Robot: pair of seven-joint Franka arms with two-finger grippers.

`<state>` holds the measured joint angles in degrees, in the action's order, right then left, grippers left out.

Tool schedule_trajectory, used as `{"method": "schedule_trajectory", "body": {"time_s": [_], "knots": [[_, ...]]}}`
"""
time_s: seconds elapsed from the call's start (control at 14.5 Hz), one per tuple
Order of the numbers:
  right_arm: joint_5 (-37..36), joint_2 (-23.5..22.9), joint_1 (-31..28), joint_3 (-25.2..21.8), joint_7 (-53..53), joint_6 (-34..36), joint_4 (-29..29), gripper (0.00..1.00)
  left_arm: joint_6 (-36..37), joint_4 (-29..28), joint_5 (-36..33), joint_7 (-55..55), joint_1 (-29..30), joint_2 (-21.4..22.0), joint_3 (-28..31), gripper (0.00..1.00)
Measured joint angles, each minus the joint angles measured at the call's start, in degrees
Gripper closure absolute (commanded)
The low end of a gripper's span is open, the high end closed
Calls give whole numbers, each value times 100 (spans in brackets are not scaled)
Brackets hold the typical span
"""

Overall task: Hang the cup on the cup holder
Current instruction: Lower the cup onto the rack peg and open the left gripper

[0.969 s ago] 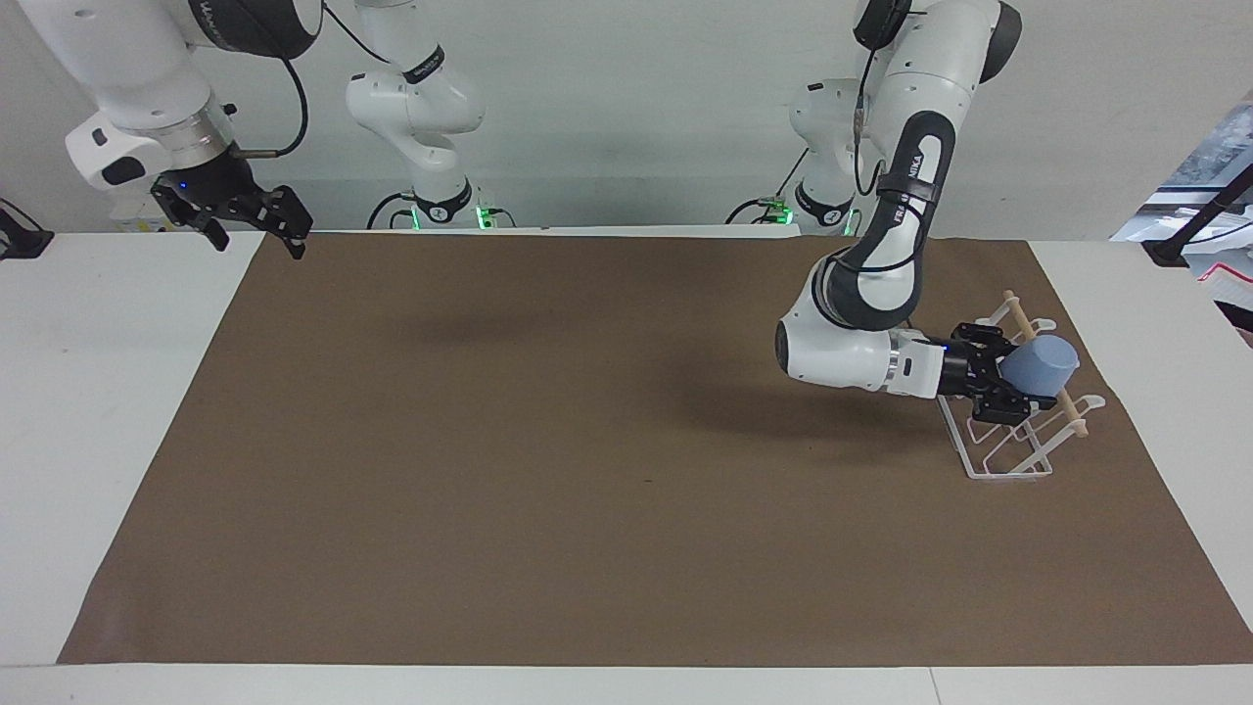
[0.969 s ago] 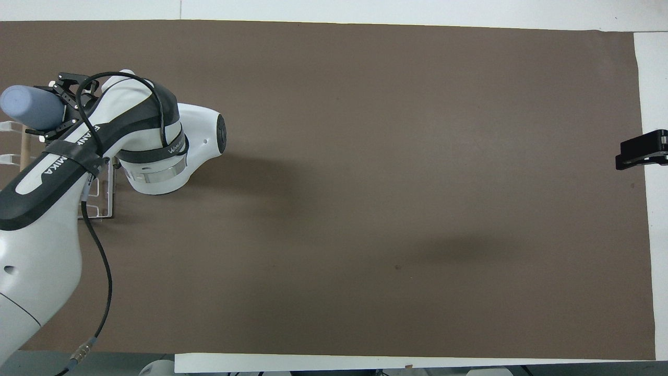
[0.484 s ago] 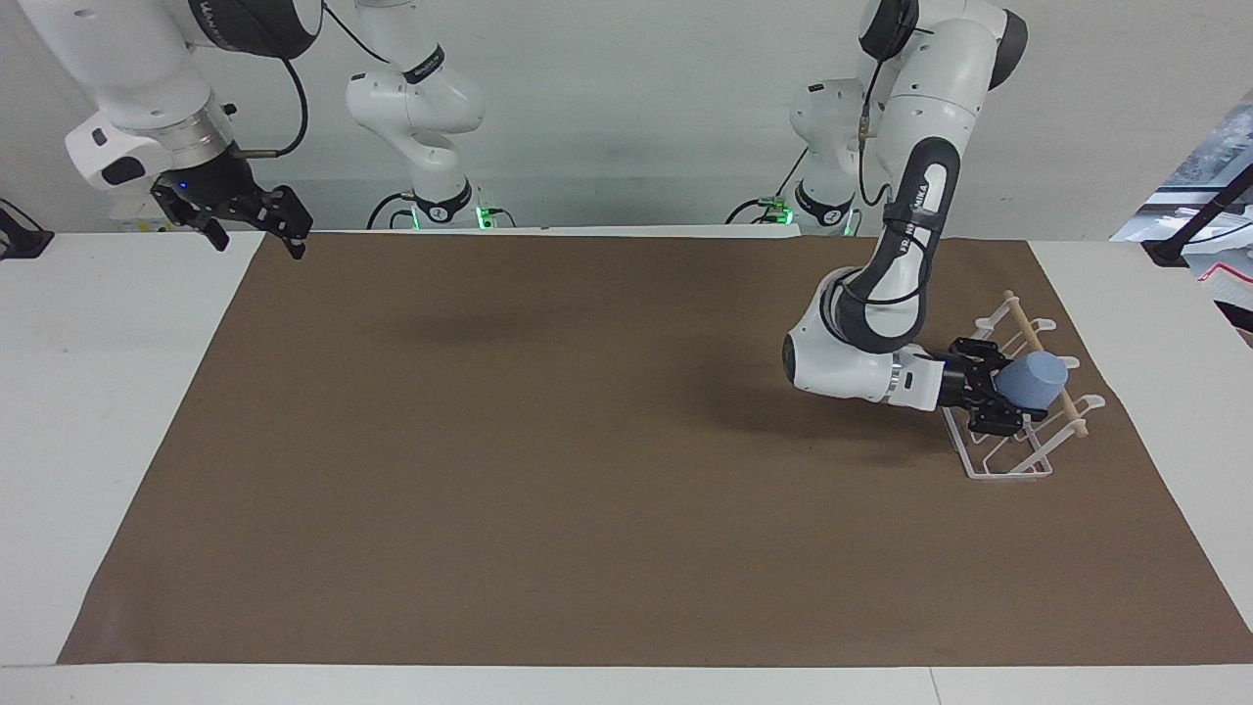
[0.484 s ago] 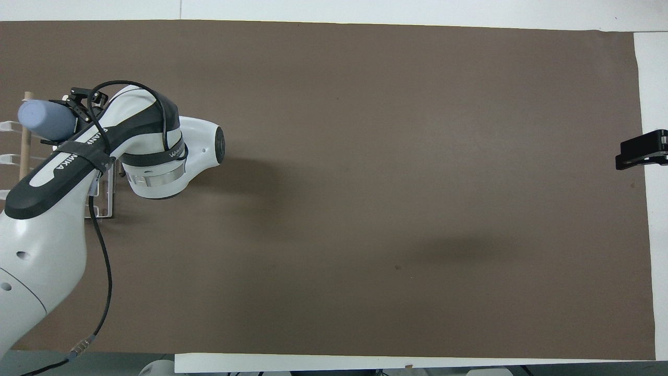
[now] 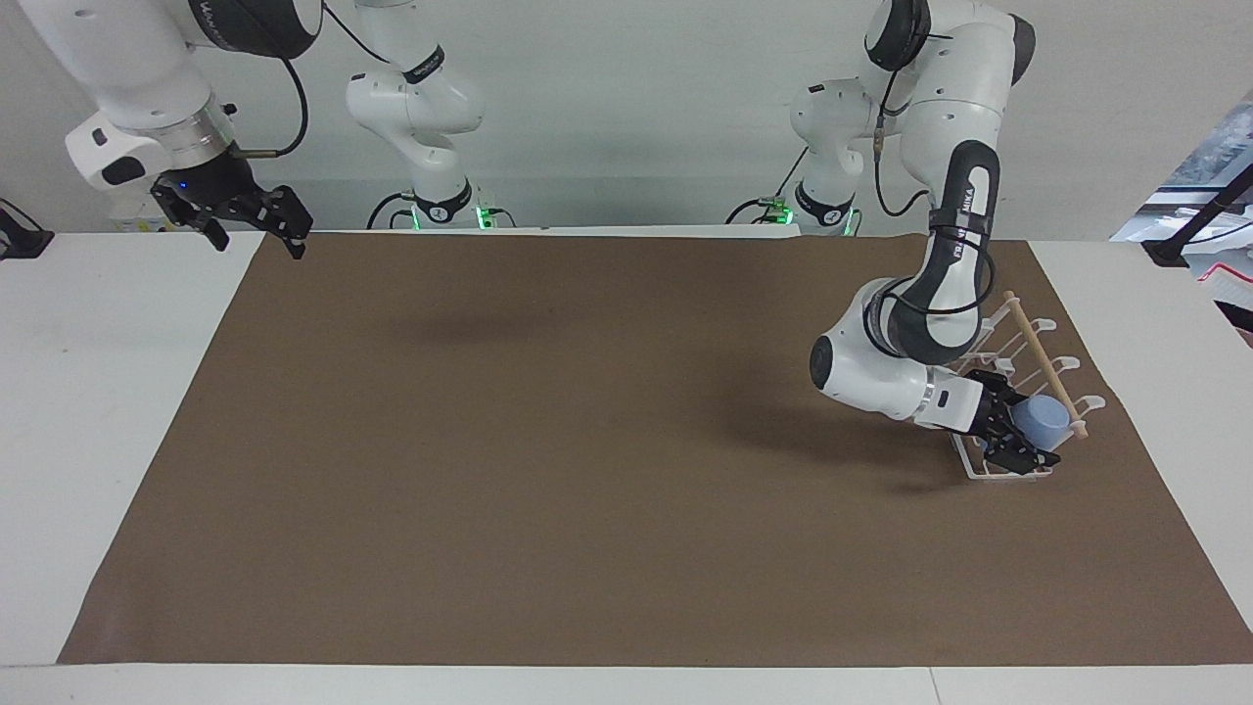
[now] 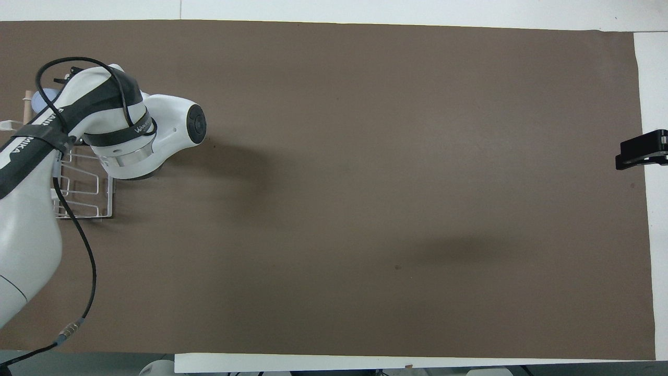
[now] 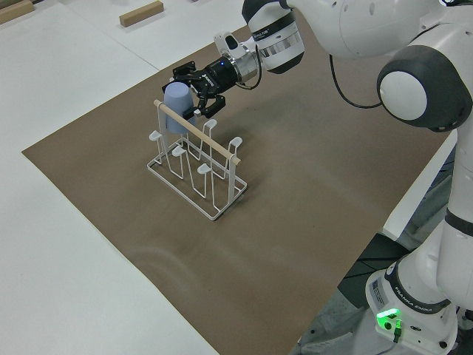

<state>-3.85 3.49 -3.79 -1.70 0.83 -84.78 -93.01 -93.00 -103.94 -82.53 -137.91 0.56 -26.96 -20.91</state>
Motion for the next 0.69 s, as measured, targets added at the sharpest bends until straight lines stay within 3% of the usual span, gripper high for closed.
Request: {"method": "schedule_trajectory", "body": {"time_s": [0.21, 0.48, 0.69], "knots": [[0, 0, 0, 0, 0, 0, 0, 1, 14, 320, 719, 796, -57, 187, -25, 0], [0, 0, 0, 0, 0, 0, 0, 1, -28, 509, 1609, 2313, -80, 1038, -25, 0], [0, 0, 0, 0, 0, 0, 0, 1, -29, 515, 2218, 3354, -81, 1444, 62, 0]]}}
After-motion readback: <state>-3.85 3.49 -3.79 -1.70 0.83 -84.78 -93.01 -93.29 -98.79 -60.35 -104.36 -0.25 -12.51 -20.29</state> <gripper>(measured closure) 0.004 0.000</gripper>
